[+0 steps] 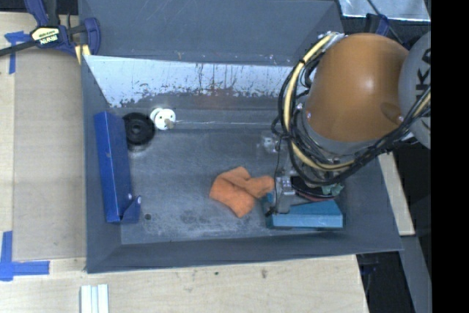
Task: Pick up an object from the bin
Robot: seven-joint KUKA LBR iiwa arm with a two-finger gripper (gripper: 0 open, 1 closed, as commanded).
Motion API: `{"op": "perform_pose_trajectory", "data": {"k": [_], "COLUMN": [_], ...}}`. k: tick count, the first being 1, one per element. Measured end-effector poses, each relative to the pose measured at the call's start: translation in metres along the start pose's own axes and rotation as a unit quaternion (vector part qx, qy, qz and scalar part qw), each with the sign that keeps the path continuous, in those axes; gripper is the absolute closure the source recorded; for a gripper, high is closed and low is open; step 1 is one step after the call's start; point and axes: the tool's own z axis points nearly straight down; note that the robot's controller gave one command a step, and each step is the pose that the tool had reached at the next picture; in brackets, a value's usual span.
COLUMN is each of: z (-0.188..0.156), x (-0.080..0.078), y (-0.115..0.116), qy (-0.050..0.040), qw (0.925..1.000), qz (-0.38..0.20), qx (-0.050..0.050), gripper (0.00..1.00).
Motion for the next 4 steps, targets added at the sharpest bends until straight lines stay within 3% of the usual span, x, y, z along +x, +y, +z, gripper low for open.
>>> {"op": "perform_pose_trajectory", "data": {"k": [1, 2, 3, 4], "z": [0.055, 0.101, 0.134, 0.160], "x": [-0.020, -0.031, -0.064, -0.104], "y": [0.022, -0.012, 0.012, -0.027], "qy": [-0.0034, 0.0001, -0.0012, -0.0017], "qw": [0.9998, 1.0000, 1.0000, 0.9988], "qz": [-0.018, -0.010, -0.008, -0.050], "qx": [0.000, -0.001, 0.002, 0.001], "gripper": [0.00, 0.00, 0.00, 1.00]}}
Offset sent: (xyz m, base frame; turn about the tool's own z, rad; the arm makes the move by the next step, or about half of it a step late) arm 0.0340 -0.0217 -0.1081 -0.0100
